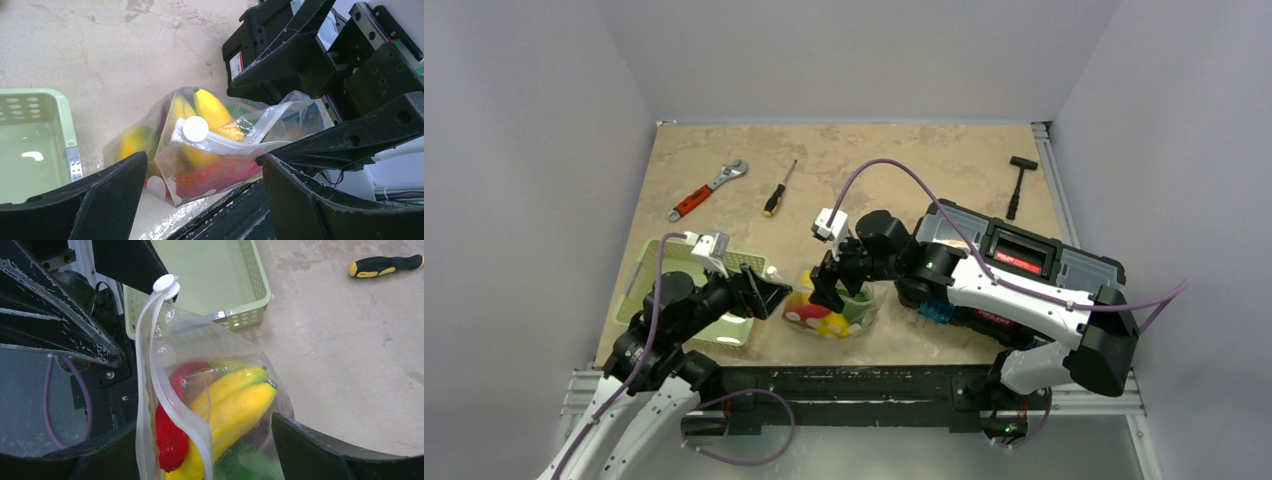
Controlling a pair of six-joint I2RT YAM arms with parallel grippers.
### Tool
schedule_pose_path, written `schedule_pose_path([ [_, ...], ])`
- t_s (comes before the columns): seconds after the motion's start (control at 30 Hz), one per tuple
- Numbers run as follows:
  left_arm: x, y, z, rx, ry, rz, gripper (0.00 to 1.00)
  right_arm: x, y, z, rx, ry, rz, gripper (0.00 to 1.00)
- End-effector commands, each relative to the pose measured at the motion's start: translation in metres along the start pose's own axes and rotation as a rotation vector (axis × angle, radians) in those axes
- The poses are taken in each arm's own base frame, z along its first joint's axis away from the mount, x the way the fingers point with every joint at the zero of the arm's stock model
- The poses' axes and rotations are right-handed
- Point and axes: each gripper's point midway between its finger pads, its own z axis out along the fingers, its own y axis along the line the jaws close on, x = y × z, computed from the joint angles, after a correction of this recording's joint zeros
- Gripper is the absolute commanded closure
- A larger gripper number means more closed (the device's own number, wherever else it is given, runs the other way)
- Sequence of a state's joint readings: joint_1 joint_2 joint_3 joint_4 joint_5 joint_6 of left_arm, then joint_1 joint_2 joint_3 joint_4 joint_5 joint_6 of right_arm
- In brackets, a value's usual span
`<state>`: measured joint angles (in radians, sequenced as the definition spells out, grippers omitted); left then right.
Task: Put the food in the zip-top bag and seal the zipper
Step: Adjust the zipper food storage bag at the center of the board.
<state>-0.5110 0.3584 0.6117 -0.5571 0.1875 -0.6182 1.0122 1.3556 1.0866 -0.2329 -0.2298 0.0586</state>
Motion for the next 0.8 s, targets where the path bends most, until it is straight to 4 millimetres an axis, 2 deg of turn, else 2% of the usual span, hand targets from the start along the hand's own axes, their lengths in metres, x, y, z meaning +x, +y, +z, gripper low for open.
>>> schedule_pose_path([
  [0.0, -0.008, -0.007, -0.003, 0.054, -0.069, 0.023, 0.18, -0.018, 0.014, -0.001, -0.089, -0.033, -0.035, 0.13],
  [0.13, -0.006, -0.009, 0.000, 0.088, -0.091, 0.018, 0.30, -0.017, 0.022, 0.004, -0.141, -0.017, -0.041, 0.09],
  [0.53, -0.009, -0.005, 0.006, 0.095, -0.148, 0.016, 0.68, -0.012, 0.016, 0.014, -0.106, 0.032, -0.047, 0.07],
  [0.67, -0.014, -0.004, 0.002, 0.101, -0.196, 0.022, 0.78, -0.011, 0.019, 0.010, -0.077, 0.031, -0.099, 0.05],
  [0.77, -0.018, -0.007, -0.001, 0.122, -0.235, 0.029, 0.80, -0.015, 0.019, 0.005, -0.066, 0.017, -0.106, 0.04],
])
